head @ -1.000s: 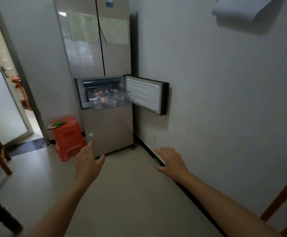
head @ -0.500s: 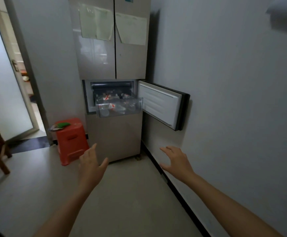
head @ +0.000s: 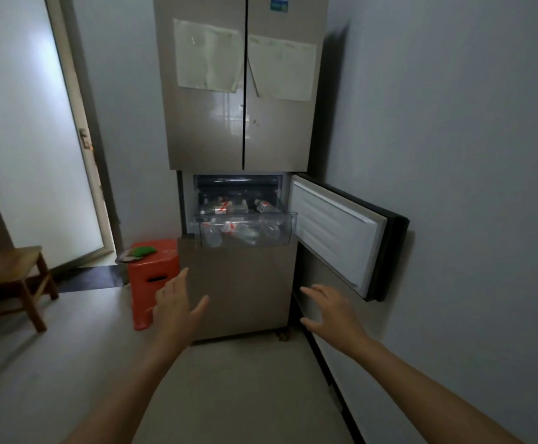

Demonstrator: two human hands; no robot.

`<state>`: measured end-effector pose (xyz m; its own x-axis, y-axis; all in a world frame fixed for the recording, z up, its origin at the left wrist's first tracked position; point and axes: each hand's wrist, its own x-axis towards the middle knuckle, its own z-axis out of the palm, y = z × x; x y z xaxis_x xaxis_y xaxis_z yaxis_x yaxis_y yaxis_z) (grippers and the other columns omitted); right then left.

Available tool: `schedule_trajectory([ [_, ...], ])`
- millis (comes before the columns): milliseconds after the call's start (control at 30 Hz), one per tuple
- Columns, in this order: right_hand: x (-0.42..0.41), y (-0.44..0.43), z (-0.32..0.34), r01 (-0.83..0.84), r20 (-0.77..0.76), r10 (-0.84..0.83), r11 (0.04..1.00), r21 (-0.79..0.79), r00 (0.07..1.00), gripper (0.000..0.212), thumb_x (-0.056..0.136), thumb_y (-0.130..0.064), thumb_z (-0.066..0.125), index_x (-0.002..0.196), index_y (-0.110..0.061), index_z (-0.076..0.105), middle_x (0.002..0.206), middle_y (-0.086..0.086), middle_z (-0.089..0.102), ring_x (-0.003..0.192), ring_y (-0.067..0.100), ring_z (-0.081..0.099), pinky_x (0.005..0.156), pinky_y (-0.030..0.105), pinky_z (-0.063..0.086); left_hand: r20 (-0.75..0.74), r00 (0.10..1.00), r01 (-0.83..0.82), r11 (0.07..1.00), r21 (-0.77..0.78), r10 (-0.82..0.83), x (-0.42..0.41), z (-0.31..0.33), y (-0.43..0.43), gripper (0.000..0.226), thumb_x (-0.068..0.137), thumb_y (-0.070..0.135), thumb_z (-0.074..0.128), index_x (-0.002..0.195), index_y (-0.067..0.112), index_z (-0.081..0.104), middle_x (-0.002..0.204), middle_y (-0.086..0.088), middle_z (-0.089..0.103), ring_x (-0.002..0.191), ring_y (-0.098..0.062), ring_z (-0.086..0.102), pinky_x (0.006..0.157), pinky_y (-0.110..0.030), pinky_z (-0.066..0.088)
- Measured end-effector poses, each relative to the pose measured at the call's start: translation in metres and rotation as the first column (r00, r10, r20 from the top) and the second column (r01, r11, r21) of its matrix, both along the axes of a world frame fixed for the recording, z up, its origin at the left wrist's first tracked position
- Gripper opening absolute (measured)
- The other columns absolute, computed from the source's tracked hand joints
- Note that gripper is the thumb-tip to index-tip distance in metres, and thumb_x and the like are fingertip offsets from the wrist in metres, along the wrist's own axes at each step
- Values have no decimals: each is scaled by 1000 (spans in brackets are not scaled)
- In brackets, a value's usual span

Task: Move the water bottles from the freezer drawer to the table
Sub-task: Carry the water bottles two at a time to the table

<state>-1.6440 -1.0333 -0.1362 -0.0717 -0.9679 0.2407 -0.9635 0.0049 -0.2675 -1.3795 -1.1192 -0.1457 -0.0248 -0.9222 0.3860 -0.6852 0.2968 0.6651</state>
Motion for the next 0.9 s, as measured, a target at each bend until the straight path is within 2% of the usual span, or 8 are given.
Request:
schedule_trajectory([
  [167,-16,-58,-20,-83,-3,84,994,75,996,63,87,-38,58,143,-26,31,148,3,31,137,17,26,109,34,28,71,996,-57,998,12,56,-16,-13,-35,64,80,24,68,135,9,39,130,-18,49,114,-38,47,94,-52,42],
  [300,-22,-100,-32,-118,33,115,988,101,993,63,88,-39,57,143,-27,29,149,2,28,138,16,23,110,34,26,77,992,-106,993,54,101,-26,-19,-63,66,81,23,67,138,10,34,132,-19,48,119,-37,43,97,-50,38],
  [467,-29,-163,-41,-156,15,155,982,106,988,63,88,-39,56,143,-27,29,150,1,27,138,15,22,108,31,23,68,992,-112,990,90,106,-31,-35,-127,66,80,30,67,137,14,36,129,-15,52,115,-34,49,93,-53,44],
  [600,-41,-223,-38,-143,13,143,984,108,990,63,88,-39,56,144,-28,28,149,0,26,139,14,21,108,31,21,22,994,-113,990,88,111,-40,-39,-191,62,79,26,67,133,14,39,126,-15,54,112,-35,50,89,-53,46],
  [767,-63,-302,-28,-107,-22,112,984,144,993,64,89,-40,55,144,-30,26,150,-2,25,139,14,19,109,31,20,-21,991,-127,983,136,131,-54,-38,-261,62,82,26,64,137,13,36,135,-16,45,123,-35,41,97,-52,40],
  [900,-72,-352,-24,-71,60,64,989,128,996,64,89,-37,56,144,-28,27,150,-1,27,139,15,20,111,32,19,-14,992,-123,981,147,126,-64,-38,-312,59,84,22,63,136,9,39,136,-18,44,124,-35,38,99,-48,35],
])
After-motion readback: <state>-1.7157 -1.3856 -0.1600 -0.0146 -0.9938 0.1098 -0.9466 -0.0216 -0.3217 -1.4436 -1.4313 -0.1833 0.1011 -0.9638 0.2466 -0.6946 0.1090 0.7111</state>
